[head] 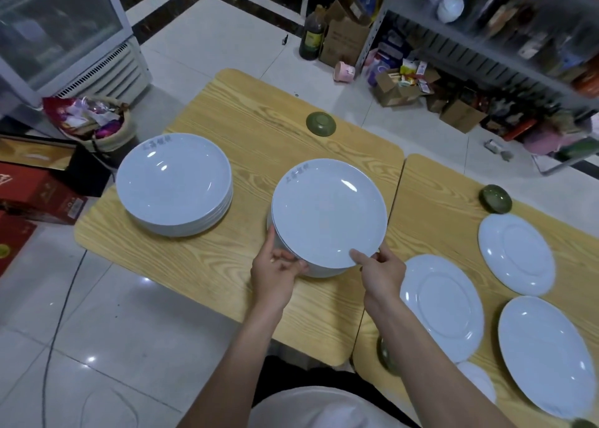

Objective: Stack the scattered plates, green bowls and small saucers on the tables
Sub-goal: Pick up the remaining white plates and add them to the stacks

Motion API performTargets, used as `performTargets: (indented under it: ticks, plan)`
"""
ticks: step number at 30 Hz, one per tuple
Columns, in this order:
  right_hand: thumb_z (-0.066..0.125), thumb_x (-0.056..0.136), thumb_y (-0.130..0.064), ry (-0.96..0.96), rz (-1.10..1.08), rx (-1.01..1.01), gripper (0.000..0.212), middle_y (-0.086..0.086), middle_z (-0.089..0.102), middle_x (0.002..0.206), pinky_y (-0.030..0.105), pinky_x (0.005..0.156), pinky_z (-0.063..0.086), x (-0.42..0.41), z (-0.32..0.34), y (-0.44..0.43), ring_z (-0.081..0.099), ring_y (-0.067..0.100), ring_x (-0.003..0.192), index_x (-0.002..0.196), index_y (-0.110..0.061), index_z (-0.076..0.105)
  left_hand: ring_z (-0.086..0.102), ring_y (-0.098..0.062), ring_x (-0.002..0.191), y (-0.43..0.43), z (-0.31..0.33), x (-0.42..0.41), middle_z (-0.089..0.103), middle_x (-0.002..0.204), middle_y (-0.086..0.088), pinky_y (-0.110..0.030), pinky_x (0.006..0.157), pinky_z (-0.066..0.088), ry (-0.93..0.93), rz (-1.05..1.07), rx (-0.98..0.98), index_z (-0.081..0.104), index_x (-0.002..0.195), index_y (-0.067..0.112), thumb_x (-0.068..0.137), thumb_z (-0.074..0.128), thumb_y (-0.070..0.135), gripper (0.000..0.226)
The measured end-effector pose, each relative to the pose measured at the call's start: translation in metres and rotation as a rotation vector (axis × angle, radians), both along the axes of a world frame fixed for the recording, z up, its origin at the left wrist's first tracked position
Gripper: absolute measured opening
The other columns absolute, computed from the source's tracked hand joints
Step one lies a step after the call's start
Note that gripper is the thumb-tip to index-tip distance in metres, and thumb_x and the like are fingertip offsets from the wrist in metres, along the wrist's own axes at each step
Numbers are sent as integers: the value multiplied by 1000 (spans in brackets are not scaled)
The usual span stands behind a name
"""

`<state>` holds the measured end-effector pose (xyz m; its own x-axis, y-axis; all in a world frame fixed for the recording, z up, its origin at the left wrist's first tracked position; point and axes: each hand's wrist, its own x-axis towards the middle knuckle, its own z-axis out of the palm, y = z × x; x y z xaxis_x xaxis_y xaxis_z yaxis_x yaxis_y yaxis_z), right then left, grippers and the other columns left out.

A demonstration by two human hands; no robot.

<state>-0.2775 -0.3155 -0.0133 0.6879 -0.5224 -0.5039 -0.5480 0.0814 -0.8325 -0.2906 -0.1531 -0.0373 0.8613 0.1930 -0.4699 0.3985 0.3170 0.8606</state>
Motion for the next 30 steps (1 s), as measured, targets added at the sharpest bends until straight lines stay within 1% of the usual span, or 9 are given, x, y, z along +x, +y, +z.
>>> performTargets:
  ticks: [6, 10, 14, 17, 20, 22, 25, 27, 30]
  plan:
    - [76, 77, 0, 2, 28, -31, 39, -6, 32, 66, 18, 68, 40, 0, 0, 0, 36, 11, 61, 97, -34, 72, 63, -15, 77, -1, 3, -1, 47, 79, -4, -37, 79, 60, 15, -27, 42, 31, 151, 29, 74, 73, -17, 99]
    - [79, 77, -4, 2, 47, -26, 42, -2, 39, 72, 25, 73, 46, -2, -1, -2, 42, 12, 65, 107, -32, 71, 65, -11, 75, -2, 4, -2, 48, 80, -4, -41, 84, 59, 22, -40, 89, 30, 152, 29, 75, 73, -15, 98]
    - [76, 82, -14, 14, 106, 47, 45, 7, 60, 85, 35, 90, 55, -6, 1, -11, 61, 17, 79, 123, -30, 64, 67, -13, 74, -4, 9, -5, 53, 78, -2, -38, 87, 58, 30, -59, 167, 32, 151, 27, 78, 71, -12, 92]
    - [70, 90, -17, 12, 201, 121, 51, 5, 69, 98, 34, 85, 56, -12, 12, -25, 67, 17, 90, 138, -19, 53, 58, -12, 74, -9, 18, -11, 56, 81, 0, -30, 86, 55, -1, -51, 442, 49, 142, 22, 86, 64, -3, 63]
    - [71, 90, -21, -11, 305, 107, 60, 2, 67, 110, 36, 92, 54, -25, 25, -47, 65, 16, 103, 144, -13, 47, 55, -17, 97, -23, 31, -19, 57, 96, 3, -28, 92, 45, -155, -61, 742, 58, 134, 15, 92, 58, 8, 42]
    - [72, 90, -26, -30, 412, -13, 63, 2, 61, 130, 33, 101, 47, -37, 35, -66, 58, 15, 116, 146, -17, 45, 47, -18, 119, -39, 41, -24, 60, 117, 2, -23, 97, 35, -282, -187, 884, 55, 138, 16, 95, 58, 17, 43]
    - [66, 92, -37, -37, 642, -435, 69, -1, 37, 155, 29, 112, 28, -59, 48, -107, 34, 17, 142, 152, -18, 36, 27, -17, 143, -72, 58, -32, 42, 150, 1, -27, 114, 21, -426, -508, 1103, 43, 147, 20, 98, 52, 33, 51]
    - [59, 95, -45, -26, 770, -717, 75, 2, 21, 162, 33, 118, 19, -78, 55, -140, 16, 18, 150, 156, -18, 25, 11, -17, 150, -101, 68, -41, 26, 160, 3, -32, 119, 9, -465, -685, 1241, 33, 151, 24, 99, 45, 45, 57]
    - [51, 97, -52, 29, 833, -992, 76, 5, 13, 164, 38, 120, 15, -112, 65, -191, 12, 23, 151, 157, -19, 18, 2, -20, 151, -154, 82, -60, 17, 163, 1, -37, 122, 3, -565, -858, 1412, 23, 154, 25, 100, 36, 51, 62]
